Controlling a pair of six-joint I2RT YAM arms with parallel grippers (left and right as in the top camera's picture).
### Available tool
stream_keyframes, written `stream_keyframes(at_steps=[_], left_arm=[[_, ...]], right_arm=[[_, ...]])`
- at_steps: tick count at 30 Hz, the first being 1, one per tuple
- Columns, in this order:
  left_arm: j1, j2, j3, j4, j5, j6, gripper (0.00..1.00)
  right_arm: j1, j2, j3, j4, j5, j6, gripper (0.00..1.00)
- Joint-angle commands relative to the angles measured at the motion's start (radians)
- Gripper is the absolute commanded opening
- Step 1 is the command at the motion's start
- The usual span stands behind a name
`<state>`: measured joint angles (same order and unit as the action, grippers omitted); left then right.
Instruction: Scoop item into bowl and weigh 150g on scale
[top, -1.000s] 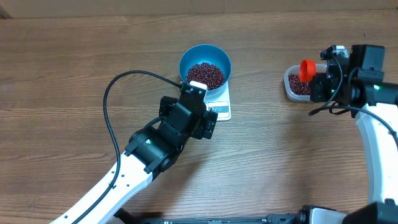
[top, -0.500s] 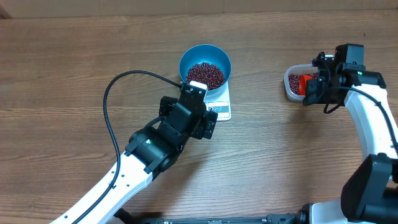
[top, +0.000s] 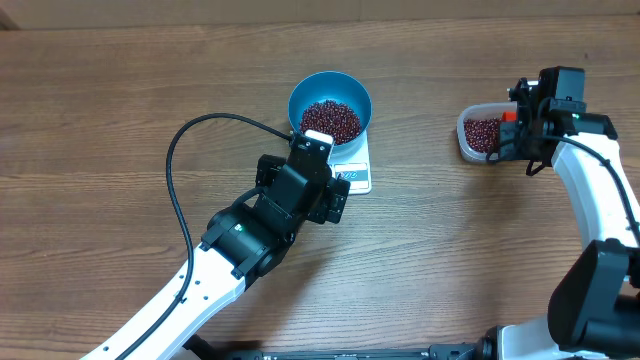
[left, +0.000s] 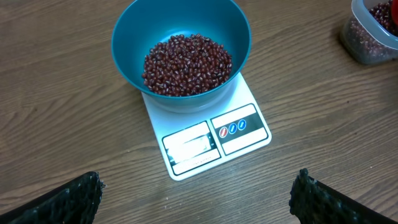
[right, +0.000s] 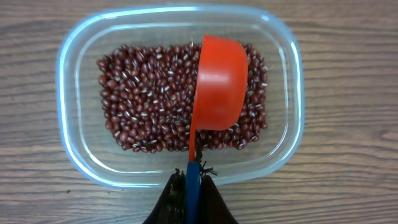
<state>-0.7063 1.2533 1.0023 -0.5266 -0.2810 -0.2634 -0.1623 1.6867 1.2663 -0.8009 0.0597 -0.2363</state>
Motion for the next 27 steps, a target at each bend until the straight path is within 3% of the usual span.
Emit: stream_keyframes(at_steps=[1,13,19,27], left_arm=[[-0.001,0.01,-0.007,0.002,-0.014,-0.014,0.99],[-0.001,0.01,-0.007,0.002,-0.014,-0.014,1.0],[-0.001,0.01,-0.007,0.002,-0.014,-0.014,0.99],[-0.001,0.01,-0.007,0.002,-0.014,-0.014,1.0]], right_arm=[[-0.002,0.039,0.003,-0.001,0.013,0.004,0.04],[-0.002,0.057,0.003,-0.029,-0.261,-0.035,0.04],[-0.008,0.057,0.003,-0.039,-0.299,-0.033,0.04],[-0.099,0.057,0.003,-0.041,-0.499,-0.032,0.04]])
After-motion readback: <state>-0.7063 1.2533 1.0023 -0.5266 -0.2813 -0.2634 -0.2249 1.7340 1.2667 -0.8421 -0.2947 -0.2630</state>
